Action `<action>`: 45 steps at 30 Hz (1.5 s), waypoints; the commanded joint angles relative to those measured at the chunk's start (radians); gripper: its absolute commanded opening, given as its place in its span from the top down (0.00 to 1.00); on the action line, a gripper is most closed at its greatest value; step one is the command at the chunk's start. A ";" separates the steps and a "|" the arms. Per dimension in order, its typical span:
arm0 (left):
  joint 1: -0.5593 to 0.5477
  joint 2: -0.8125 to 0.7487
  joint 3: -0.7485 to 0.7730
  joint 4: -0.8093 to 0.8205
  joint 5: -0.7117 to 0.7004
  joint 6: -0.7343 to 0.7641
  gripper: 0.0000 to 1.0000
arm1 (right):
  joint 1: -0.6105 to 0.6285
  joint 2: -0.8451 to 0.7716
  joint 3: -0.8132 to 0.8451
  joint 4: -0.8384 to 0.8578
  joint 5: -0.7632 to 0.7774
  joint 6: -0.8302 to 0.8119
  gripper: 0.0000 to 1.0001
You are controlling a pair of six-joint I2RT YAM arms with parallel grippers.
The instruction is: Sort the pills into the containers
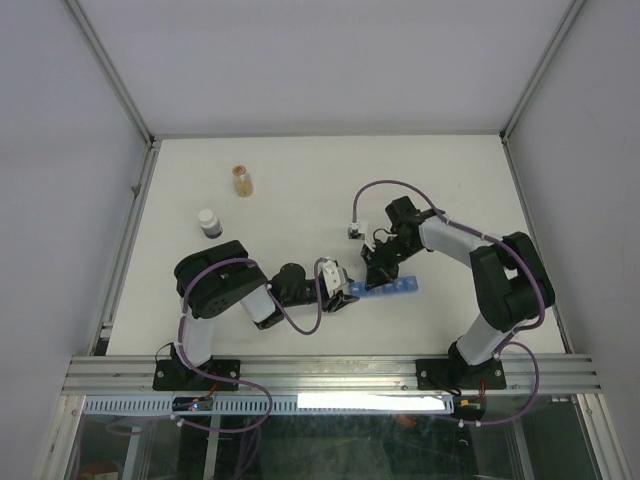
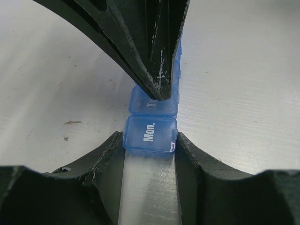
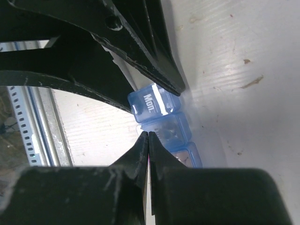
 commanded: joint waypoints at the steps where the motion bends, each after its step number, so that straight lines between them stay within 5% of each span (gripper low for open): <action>1: -0.013 -0.005 0.019 -0.002 -0.014 -0.016 0.68 | 0.012 -0.079 0.018 0.016 0.083 -0.026 1.00; 15: -0.013 -0.011 0.033 -0.029 -0.008 -0.018 0.69 | 0.062 -0.138 -0.016 0.044 0.127 -0.049 1.00; 24: -0.013 -0.002 0.037 -0.035 -0.005 -0.024 0.70 | 0.116 0.026 -0.002 0.075 0.424 0.012 1.00; 32: -0.013 -0.006 0.042 -0.032 -0.003 -0.032 0.68 | 0.048 -0.129 0.005 0.025 0.115 -0.042 1.00; 40: -0.016 -0.078 0.016 -0.019 -0.025 -0.070 0.26 | -0.019 -0.208 0.004 0.010 0.011 -0.069 0.96; 45: -0.020 -0.164 -0.030 -0.002 -0.038 -0.097 0.10 | -0.048 -0.250 -0.001 0.011 -0.019 -0.071 0.89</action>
